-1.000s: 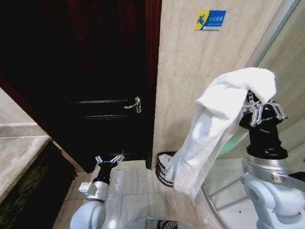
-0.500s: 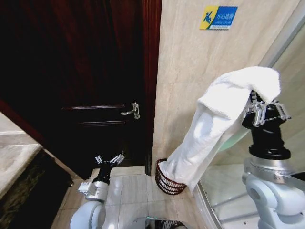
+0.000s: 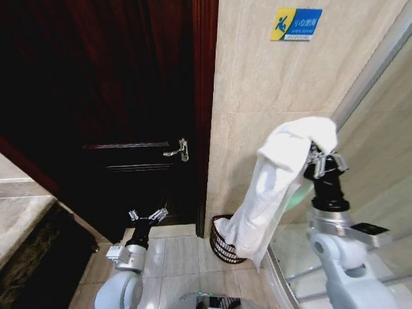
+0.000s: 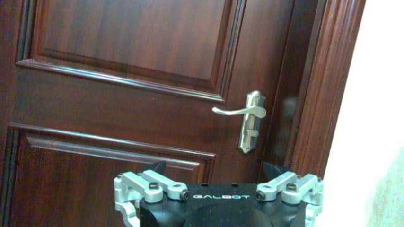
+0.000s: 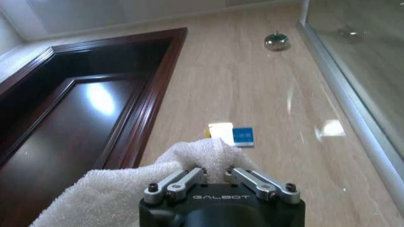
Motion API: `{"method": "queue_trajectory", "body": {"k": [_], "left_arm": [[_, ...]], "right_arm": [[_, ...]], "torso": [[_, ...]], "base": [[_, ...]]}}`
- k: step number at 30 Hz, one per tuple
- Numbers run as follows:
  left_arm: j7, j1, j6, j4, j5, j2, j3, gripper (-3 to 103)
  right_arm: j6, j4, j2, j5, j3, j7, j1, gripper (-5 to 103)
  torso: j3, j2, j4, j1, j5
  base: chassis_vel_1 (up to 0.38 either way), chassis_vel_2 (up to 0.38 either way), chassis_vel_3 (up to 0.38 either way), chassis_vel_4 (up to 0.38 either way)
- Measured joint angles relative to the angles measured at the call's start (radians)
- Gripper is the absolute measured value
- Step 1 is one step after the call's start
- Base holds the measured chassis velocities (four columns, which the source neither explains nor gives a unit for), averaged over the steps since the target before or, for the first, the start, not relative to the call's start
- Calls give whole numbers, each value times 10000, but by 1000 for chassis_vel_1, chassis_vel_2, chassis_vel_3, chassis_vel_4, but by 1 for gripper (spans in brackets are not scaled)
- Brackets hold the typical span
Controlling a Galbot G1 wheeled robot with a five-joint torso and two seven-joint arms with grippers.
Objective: Discard the used towel into the hamper.
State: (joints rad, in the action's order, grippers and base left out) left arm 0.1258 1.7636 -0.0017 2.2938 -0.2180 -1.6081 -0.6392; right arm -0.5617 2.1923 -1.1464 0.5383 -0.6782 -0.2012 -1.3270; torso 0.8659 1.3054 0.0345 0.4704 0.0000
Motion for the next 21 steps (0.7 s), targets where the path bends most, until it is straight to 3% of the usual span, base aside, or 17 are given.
{"method": "queue_trajectory", "body": {"k": [12,21], "left_arm": [[0,0,0,0,0,0,0,100],[0,0,0,0,0,0,0,100]], "right_arm": [[-483,-1506,-241,-23,372,-167,567,7],[-515,-1639,-481,5,473,-105,384,7]], "torso": [[0,0,0,0,-1],[1,0,-1,0,0]], "base": [[0,0,0,0],[0,0,0,0]]}}
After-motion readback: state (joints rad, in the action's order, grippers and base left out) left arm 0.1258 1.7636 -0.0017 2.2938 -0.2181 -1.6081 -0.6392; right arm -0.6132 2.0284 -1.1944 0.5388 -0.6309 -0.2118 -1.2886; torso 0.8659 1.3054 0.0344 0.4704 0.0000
